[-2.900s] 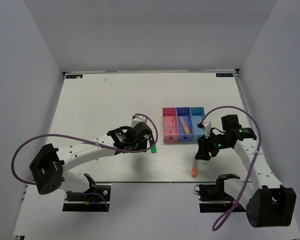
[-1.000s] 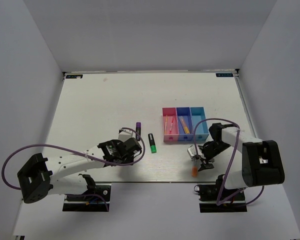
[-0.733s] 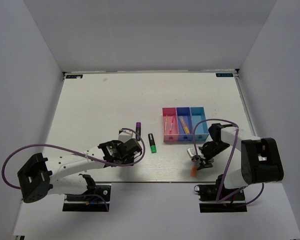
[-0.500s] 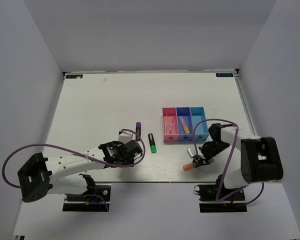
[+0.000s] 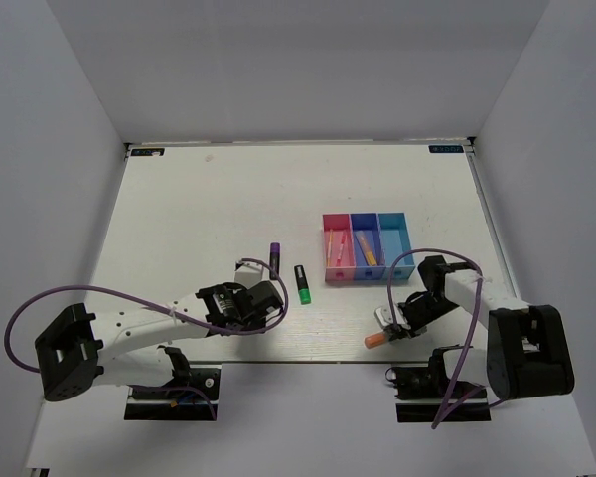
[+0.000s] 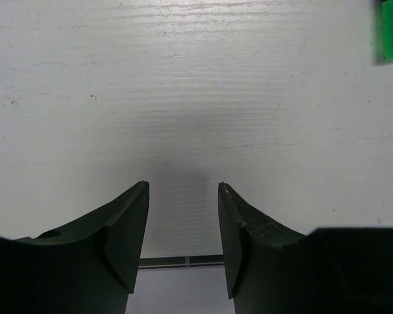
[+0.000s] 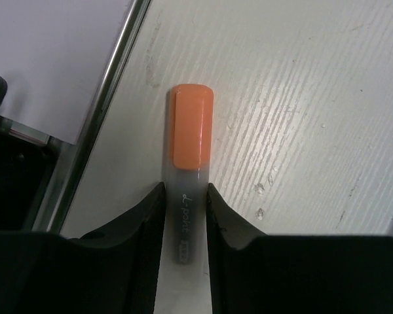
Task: Sort the stationery into containers
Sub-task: Pick up the pen from the corner of the board.
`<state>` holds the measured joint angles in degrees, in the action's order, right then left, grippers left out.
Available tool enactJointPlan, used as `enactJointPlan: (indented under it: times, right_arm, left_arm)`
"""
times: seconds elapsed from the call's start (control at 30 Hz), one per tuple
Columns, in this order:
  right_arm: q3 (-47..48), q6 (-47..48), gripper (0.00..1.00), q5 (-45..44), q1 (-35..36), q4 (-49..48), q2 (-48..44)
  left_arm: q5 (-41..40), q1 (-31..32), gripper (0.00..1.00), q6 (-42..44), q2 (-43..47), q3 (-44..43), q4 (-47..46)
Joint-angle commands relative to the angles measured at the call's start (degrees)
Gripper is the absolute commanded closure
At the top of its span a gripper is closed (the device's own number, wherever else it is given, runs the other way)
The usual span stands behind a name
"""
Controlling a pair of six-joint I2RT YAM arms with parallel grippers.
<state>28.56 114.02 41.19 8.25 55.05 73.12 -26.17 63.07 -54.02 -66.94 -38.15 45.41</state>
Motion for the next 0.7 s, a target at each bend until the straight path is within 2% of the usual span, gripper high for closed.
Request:
enactJointPlan:
  times: [0.0,0.2,0.47,0.6,0.63,0.67]
  right_arm:
    - [-0.1,27.3,1.00,-2.3,0.3,-3.5,-2.4]
    - [4.7,9.1,1.00,1.7,0.4,-2.8,-4.9]
    - [16.9,-14.7,1.00,8.9,0.3,0.2,-6.9]
    - [18.3,-29.7,1.00,10.2,0.4,-5.4,-11.0]
    - [18.6,-35.6,1.00,9.9,0.4,-6.4,-11.5]
    - [18.6,-43.2,1.00,9.6,0.4,-12.0,-11.9]
  left_arm:
    - [-0.9,0.7,0.43,-0.1,0.3,-0.3,-1.2]
    - [-1.2,1.4,0.43,0.4,-1.9,-2.5,-1.0]
    - [-1.4,2.3,0.43,0.1,-2.4,-3.2,-0.8]
    - [-1.5,2.5,0.43,0.2,-2.8,-3.9,-0.6]
    - [-1.6,2.5,0.43,0.2,-2.9,-4.1,-0.5]
    - [-1.4,2.6,0.43,0.5,-2.9,-4.5,-0.5]
